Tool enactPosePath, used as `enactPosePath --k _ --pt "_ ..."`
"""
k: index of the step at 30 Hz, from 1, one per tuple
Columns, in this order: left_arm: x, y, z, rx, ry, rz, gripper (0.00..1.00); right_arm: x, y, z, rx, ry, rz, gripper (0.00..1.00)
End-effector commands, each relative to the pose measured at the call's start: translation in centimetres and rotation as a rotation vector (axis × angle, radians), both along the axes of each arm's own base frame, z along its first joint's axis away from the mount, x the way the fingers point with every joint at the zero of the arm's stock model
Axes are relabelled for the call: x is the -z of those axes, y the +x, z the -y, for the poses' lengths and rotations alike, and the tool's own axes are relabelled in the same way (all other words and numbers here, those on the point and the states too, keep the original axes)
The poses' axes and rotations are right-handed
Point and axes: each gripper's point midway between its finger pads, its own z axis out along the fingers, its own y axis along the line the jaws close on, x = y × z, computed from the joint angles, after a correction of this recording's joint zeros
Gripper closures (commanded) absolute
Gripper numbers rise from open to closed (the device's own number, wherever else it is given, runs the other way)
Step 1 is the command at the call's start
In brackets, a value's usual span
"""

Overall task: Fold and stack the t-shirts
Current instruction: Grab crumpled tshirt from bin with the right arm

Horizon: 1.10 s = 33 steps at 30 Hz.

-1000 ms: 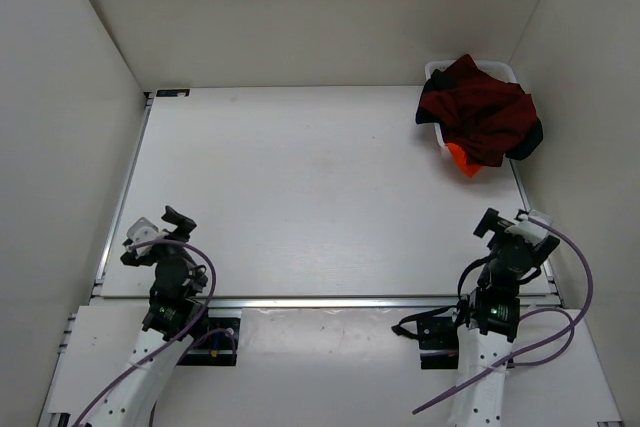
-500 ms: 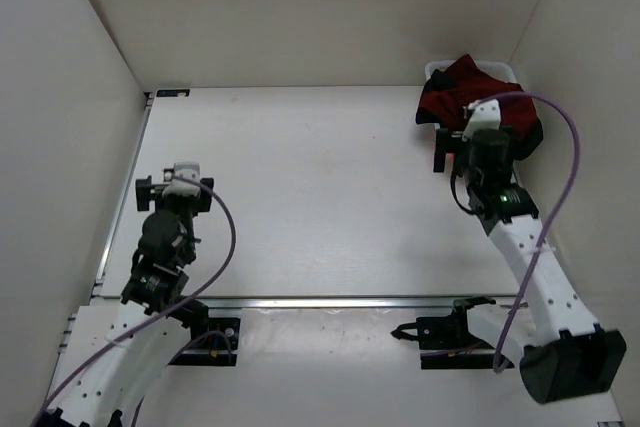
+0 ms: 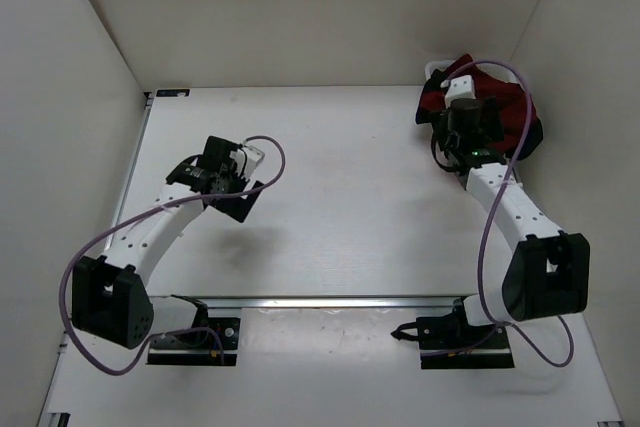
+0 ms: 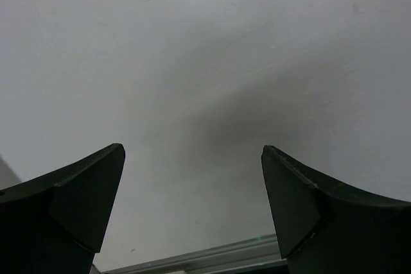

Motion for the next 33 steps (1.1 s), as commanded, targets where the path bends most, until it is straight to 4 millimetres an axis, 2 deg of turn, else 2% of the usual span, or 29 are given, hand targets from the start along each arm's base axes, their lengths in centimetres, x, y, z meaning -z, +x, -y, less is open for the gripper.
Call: enactPosePath --k 1,2,3,5,11,14,15,17,20,22,25,28,29,30,31,32,33 --pt "0.2 -1.4 3.3 0.037 -0.180 -0.125 0.01 -0.7 0.9 3.6 0.100 0.207 0.057 0.11" --pt "0.5 -1.3 3.2 0.027 -0.191 -0.136 0.02 0.1 1.3 2.4 0.060 0.339 0.043 0.11" --pt "0.6 -0.9 3.3 0.021 -0.194 -0.131 0.01 0.6 1.3 4.1 0.116 0.422 0.063 0.12" --pt "0.9 -0.2 3.3 0.026 -0.160 -0.122 0.01 1.0 1.2 5.5 0.188 0.468 0.093 0.18" --pt "2.5 -0.2 4.1 0.045 -0.132 -0.148 0.01 3.2 1.5 6.6 0.319 0.537 0.114 0.20" --pt "2.9 -0.5 3.7 0.041 -0.105 -0.151 0.01 4.4 1.1 7.9 0.377 0.655 0.136 0.28" --pt "3.0 -0.6 3.6 0.045 -0.094 -0.152 0.02 4.6 1.4 7.5 0.371 0.715 0.145 0.32" --pt "2.6 -0.7 3.6 0.053 -0.095 -0.140 0.01 5.3 1.6 7.5 0.381 0.754 0.143 0.33" --pt "2.6 -0.8 3.8 0.058 -0.095 -0.142 0.01 5.8 1.5 8.1 0.428 0.707 0.117 0.32" --pt "2.5 -0.8 3.7 0.062 -0.094 -0.137 0.01 5.9 2.0 7.7 0.404 0.697 0.104 0.31" --pt "2.1 -0.6 3.4 0.052 -0.095 -0.124 0.02 6.1 2.7 7.7 0.370 0.744 0.132 0.36" --pt "1.8 -0.5 3.0 0.039 -0.100 -0.111 0.01 6.3 3.4 8.0 0.360 0.764 0.151 0.49" --pt "2.1 -0.9 2.9 0.042 -0.092 -0.126 0.02 6.2 3.6 7.7 0.350 0.754 0.152 0.60" --pt "1.8 -0.6 2.8 0.038 -0.096 -0.114 0.01 5.6 3.6 8.4 0.360 0.719 0.167 0.73" --pt "1.4 -0.5 2.8 0.033 -0.102 -0.103 0.01 5.3 3.9 8.2 0.346 0.692 0.168 0.82" --pt "1.6 -0.7 2.6 0.040 -0.095 -0.106 0.01 4.3 4.1 8.6 0.347 0.671 0.197 0.87" --pt "1.3 -0.5 2.7 0.040 -0.095 -0.095 0.01 4.2 4.2 8.8 0.347 0.649 0.198 0.97"
